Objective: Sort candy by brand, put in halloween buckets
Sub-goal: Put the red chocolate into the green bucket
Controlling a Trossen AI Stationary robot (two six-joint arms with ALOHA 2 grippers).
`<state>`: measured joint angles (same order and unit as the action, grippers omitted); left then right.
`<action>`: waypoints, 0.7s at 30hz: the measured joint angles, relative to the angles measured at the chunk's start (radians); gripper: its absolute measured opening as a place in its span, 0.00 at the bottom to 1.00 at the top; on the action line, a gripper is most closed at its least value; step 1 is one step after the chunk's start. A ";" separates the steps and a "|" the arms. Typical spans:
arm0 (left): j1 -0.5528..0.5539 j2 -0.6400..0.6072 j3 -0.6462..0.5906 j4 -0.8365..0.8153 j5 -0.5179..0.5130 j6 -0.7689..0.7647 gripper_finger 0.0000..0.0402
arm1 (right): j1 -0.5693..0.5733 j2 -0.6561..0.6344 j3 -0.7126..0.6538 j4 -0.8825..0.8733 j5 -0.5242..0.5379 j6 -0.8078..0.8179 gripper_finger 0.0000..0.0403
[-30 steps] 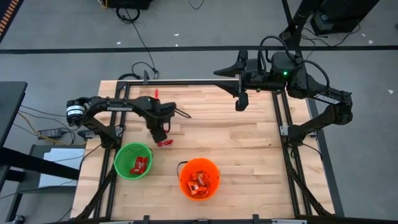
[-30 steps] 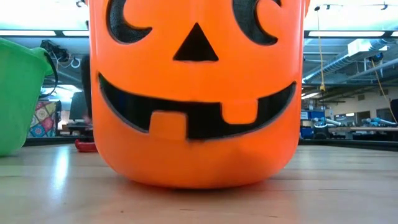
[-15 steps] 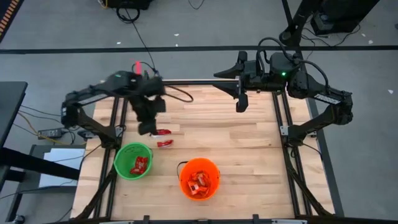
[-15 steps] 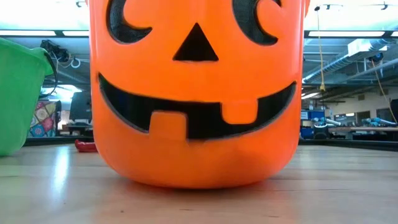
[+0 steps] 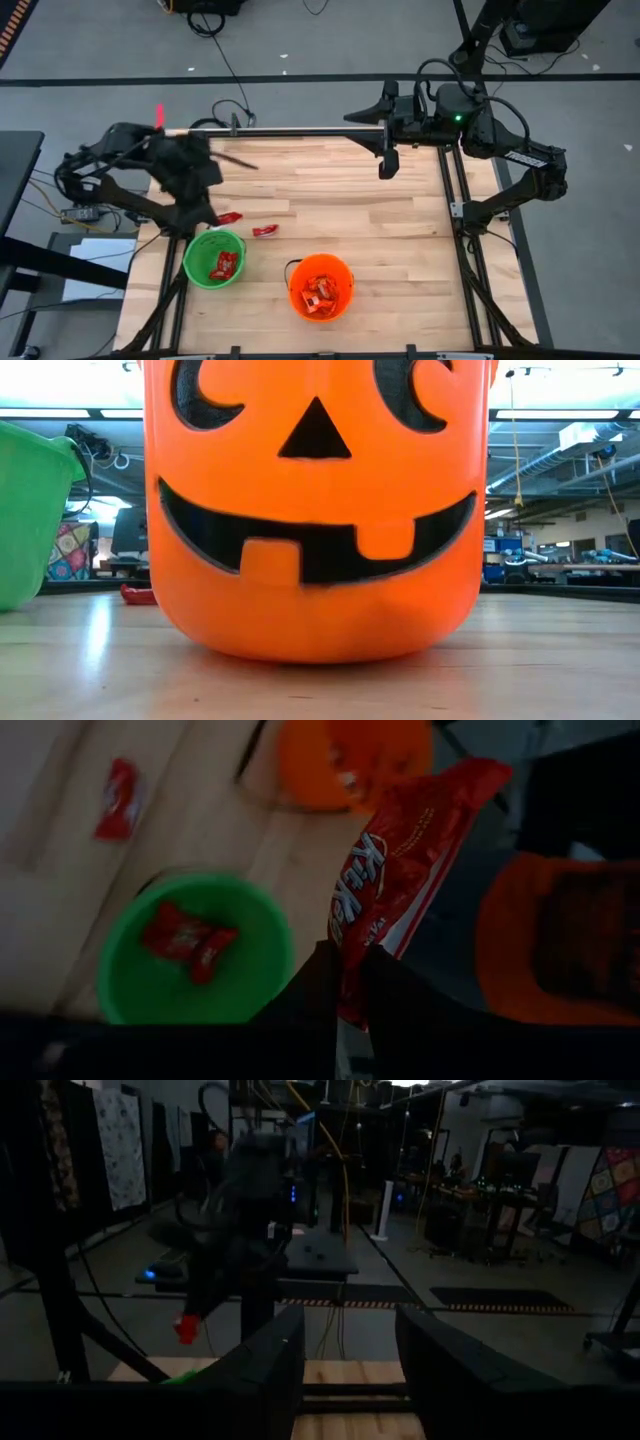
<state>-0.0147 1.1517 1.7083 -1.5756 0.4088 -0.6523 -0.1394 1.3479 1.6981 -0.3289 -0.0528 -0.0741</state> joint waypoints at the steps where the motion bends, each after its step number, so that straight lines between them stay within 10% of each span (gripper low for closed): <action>1: -0.014 -0.021 -0.028 -0.002 -0.017 -0.017 0.10 | 0.000 0.000 0.000 0.004 0.000 0.000 0.42; 12: -0.124 -0.175 -0.478 0.003 0.077 -0.109 0.10 | 0.000 0.000 0.000 0.026 0.000 0.028 0.42; 21: -0.147 -0.177 -0.585 0.081 0.039 -0.111 0.25 | 0.000 0.000 0.000 0.051 0.000 0.022 0.42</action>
<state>-0.1622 0.9750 1.1231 -1.4943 0.4474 -0.7635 -0.1394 1.3479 1.6981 -0.2778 -0.0530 -0.0526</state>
